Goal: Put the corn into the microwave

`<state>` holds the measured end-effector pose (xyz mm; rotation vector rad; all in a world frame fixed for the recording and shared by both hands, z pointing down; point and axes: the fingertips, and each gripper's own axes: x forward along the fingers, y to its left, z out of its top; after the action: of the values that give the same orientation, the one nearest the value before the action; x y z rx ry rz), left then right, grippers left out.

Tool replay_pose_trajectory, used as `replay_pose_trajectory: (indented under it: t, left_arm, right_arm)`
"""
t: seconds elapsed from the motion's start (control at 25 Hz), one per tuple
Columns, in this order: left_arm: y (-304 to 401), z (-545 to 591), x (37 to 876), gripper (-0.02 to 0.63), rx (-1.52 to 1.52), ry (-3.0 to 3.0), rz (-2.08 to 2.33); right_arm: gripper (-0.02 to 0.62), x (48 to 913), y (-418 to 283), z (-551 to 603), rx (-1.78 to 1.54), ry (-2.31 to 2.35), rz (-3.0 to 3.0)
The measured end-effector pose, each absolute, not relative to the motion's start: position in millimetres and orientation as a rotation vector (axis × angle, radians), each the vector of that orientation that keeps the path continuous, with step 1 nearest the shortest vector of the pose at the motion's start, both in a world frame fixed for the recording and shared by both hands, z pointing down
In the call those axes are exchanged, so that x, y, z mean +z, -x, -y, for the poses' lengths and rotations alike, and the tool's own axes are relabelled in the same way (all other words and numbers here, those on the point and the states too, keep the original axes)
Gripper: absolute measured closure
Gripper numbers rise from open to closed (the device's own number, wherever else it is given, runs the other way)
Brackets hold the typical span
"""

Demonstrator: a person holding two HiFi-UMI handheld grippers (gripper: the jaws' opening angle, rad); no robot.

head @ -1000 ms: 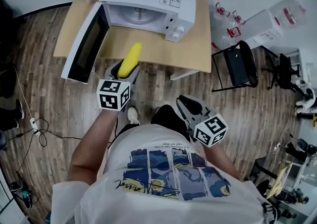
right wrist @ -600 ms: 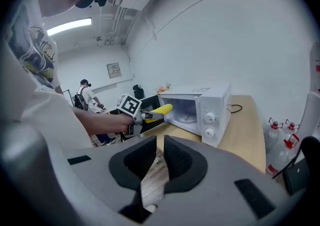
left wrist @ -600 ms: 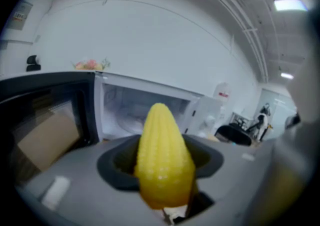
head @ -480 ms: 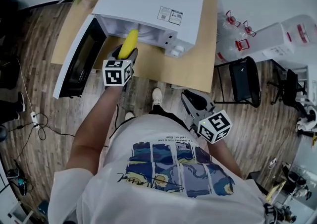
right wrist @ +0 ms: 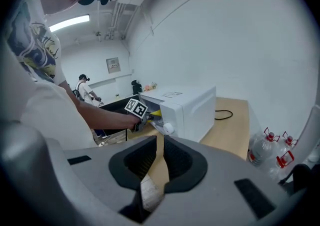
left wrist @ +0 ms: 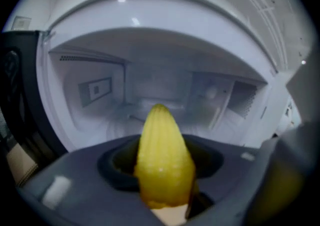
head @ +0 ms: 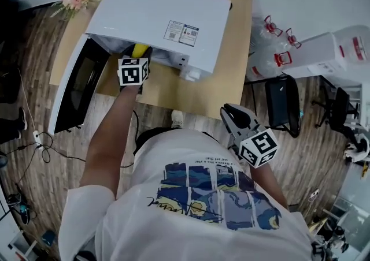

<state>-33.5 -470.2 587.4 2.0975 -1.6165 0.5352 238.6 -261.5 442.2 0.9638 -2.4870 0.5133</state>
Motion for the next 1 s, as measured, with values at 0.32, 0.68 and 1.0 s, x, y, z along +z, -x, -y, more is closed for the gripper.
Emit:
replay_pose_trajectory:
  t: [0.32,0.68,1.0]
  left_arm:
    - [29.3,503.5,604.7,0.356,0.578,-2.075,1.654]
    - [31.3,513.4,618.7,0.354,0.686,-2.021,1.666]
    - [37.6,513.7,635.6,0.342,0.731,-1.988,1.663]
  right_arm:
    - [0.552,443.6,-272.4,291.8,0.517,-0.985,2.47]
    - [0.552,451.1,-280.2,305.9,0.555,-0.984,2.47]
    - [0.552,453.6,-272.1,309.7,0.572,-0.979,2.473]
